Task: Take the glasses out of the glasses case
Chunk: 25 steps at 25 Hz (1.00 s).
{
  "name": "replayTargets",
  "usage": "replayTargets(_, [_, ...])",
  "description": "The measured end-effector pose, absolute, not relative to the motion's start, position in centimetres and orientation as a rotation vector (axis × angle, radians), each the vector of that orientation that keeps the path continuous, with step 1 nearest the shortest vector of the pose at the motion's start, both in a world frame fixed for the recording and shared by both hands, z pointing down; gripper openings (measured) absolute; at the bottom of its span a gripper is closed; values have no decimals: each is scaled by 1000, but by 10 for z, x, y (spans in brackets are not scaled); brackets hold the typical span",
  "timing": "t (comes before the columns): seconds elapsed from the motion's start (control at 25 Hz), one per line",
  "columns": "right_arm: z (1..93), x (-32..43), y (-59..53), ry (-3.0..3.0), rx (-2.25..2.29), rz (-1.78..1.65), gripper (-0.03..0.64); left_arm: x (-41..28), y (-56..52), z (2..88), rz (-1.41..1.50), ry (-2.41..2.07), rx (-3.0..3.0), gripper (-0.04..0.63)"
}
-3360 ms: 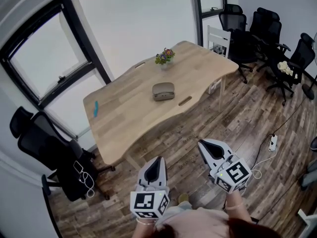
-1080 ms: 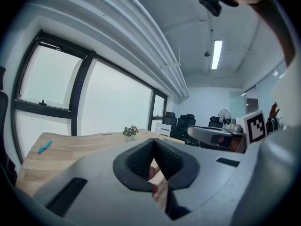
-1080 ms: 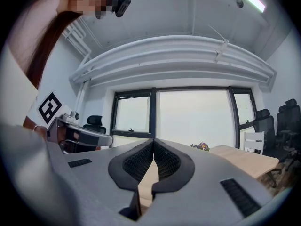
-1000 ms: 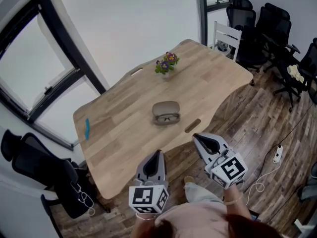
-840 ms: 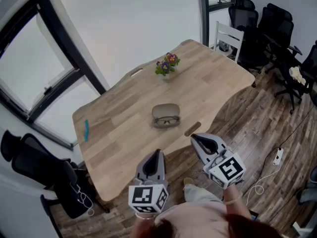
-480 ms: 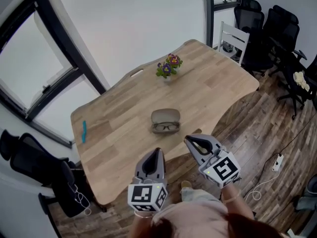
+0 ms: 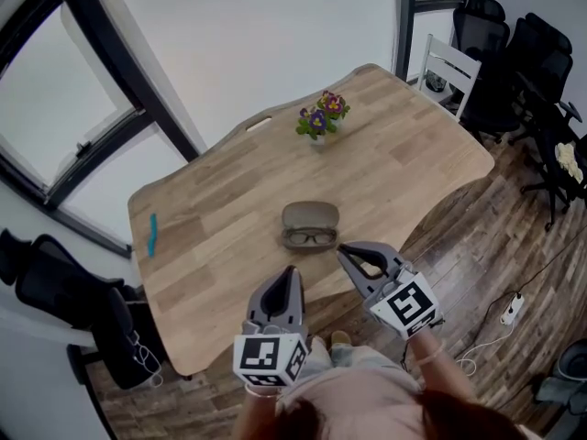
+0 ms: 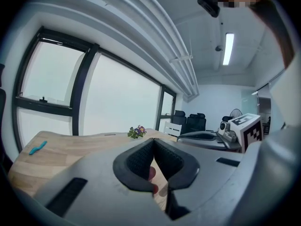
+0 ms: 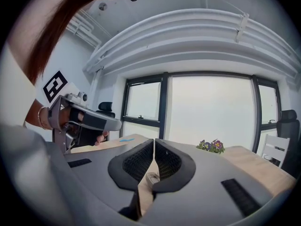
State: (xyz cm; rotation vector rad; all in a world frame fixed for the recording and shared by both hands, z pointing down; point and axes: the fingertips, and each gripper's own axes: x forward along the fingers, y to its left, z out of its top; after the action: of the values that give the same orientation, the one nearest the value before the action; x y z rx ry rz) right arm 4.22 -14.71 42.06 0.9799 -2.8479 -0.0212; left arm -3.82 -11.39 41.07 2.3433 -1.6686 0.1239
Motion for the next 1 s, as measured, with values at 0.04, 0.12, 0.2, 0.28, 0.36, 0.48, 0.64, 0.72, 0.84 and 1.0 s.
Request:
replayTargets(0.04, [423,41,-151,-2846,972,-20,2,-40,-117,412,127,-1670,2340,2])
replayTargets(0.12, [428,37,-158,-2838,959,-19,2,-44,-124,414,133,-1670,2334,2])
replayTargets(0.2, [433,34,-165,-2822,945,-18,2,-48,-130,416,137,-1669,2332,2])
replayTargets(0.28, [439,31,-172,-2805,931,-20,2,-52,-139,417,135,-1665,2336,2])
replayTargets(0.36, [446,29,-180,-2791,926,-16,2,-55,-148,418,135,-1656,2340,2])
replayTargets(0.48, [455,26,-192,-2759,917,-10,3,-62,-162,419,140,-1642,2343,2])
replayTargets(0.64, [464,19,-205,-2716,900,-14,3,-71,-180,420,142,-1619,2356,2])
replayTargets(0.72, [470,15,-210,-2702,889,-21,3,-74,-187,422,149,-1603,2368,2])
replayTargets(0.84, [479,12,-217,-2677,869,-25,3,-75,-197,424,149,-1579,2382,2])
replayTargets(1.0, [492,3,-222,-2651,822,-30,5,-77,-209,426,134,-1548,2392,2])
